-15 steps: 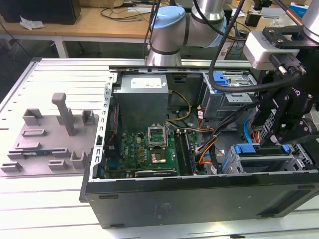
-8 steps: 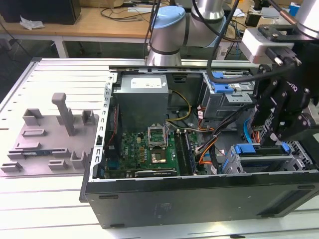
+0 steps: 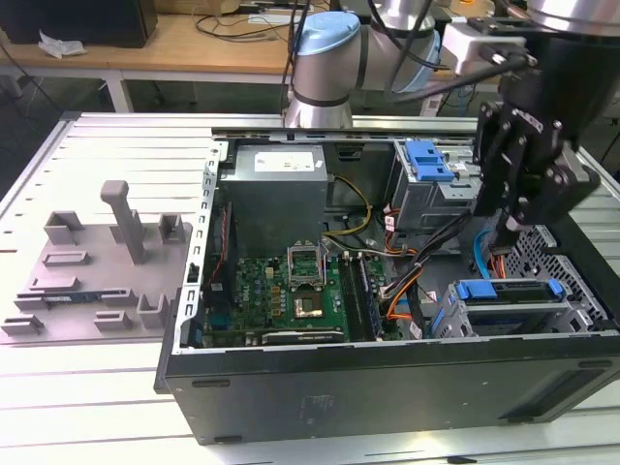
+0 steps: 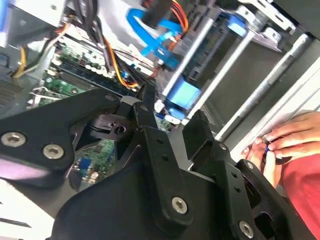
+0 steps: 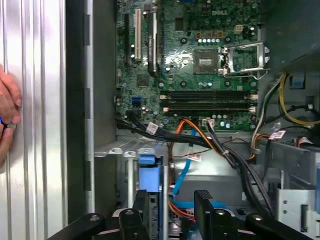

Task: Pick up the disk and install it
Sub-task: 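Insert the first disk wire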

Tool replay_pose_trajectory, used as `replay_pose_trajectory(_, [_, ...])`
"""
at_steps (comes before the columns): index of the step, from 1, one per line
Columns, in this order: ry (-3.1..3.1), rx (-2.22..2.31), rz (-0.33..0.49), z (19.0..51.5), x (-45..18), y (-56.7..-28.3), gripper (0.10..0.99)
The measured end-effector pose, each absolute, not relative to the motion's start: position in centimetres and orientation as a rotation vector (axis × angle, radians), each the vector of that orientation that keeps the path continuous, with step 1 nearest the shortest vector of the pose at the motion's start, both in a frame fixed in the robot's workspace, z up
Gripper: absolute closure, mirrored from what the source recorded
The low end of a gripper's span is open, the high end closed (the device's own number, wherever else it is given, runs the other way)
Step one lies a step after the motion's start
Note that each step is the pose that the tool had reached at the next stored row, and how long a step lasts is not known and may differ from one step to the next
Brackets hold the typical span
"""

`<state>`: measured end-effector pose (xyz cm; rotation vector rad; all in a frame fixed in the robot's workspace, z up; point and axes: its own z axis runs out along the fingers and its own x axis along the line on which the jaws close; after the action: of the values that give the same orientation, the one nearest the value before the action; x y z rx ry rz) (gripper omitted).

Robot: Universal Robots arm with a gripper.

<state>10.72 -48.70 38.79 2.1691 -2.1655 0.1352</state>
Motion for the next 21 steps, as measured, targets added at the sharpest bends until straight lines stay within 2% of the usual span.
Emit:
replay_pose_trajectory(2, [-2.151, 2.155, 0.162, 38.8, 10.7, -47.7, 0.584])
replay_pose_trajectory(8, [-2.07, 2.077, 0.288, 38.8, 10.7, -47.2, 0.584])
replay_pose_trajectory(16, [-2.148, 1.977, 0.307, 38.4, 10.8, -47.2, 0.584])
replay_pose_trajectory(21, [-2.093, 1.92, 0.404, 38.3, 10.8, -46.6, 0.584])
